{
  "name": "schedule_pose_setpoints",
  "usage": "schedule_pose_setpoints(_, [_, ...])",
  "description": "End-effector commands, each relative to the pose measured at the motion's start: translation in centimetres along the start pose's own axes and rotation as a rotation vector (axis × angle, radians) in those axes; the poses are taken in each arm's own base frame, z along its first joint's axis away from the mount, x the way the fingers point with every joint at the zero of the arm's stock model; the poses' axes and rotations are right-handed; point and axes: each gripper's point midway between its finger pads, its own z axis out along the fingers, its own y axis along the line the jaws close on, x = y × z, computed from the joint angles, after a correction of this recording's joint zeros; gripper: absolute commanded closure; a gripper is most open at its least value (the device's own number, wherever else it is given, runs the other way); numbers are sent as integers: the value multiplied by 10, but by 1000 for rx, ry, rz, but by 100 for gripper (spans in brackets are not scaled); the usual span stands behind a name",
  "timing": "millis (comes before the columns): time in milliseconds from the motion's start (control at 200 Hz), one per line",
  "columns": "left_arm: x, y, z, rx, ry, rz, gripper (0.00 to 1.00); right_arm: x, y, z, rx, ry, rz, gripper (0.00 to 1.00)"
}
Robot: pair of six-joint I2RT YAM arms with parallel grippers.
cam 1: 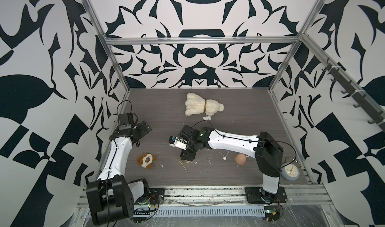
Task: Assemble the baby bottles
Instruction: Pick up the baby bottle from the center of the board.
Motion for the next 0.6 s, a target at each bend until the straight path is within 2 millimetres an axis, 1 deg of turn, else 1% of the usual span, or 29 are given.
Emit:
schedule_pose_setpoints(0, [-2, -1, -2, 9, -12, 23, 1, -15, 8, -24, -26, -59, -28, 48])
schedule_pose_setpoints(70, [-5, -5, -4, 22, -19, 43, 1, -17, 5, -34, -32, -81, 13, 52])
schedule_pose_setpoints(145, [-11, -25, -11, 73, -55, 120, 1, -19, -5, -53, -50, -127, 91, 53])
schedule_pose_setpoints(185, [-12, -45, -19, 121, -95, 207, 1, -20, -13, -66, -60, -159, 146, 53])
schedule_pose_setpoints(235, [-13, -78, -32, 205, -169, 329, 1, -20, -25, -83, -77, -203, 215, 53])
schedule_pose_setpoints(280, [-13, -110, -50, 280, -269, 434, 1, -18, -37, -100, -84, -238, 281, 54])
schedule_pose_setpoints(335, [-16, -141, -71, 352, -396, 515, 1, -15, -49, -121, -92, -287, 339, 54])
schedule_pose_setpoints(385, [-21, -159, -87, 422, -447, 535, 1, -14, -59, -139, -99, -333, 383, 54])
schedule_pose_setpoints(425, [-27, -167, -93, 451, -447, 502, 1, -12, -66, -152, -108, -369, 412, 54])
schedule_pose_setpoints(455, [-27, -172, -93, 468, -424, 481, 1, -10, -72, -161, -113, -394, 433, 54])
schedule_pose_setpoints(485, [-21, -182, -95, 527, -395, 513, 1, -8, -77, -168, -120, -418, 453, 54])
schedule_pose_setpoints(525, [-5, -199, -104, 642, -359, 626, 1, -7, -85, -178, -130, -451, 484, 54])
schedule_pose_setpoints(560, [5, -208, -111, 716, -343, 682, 1, -7, -92, -187, -149, -487, 514, 54])
schedule_pose_setpoints(595, [13, -213, -120, 769, -338, 723, 1, -9, -97, -195, -178, -524, 542, 54])
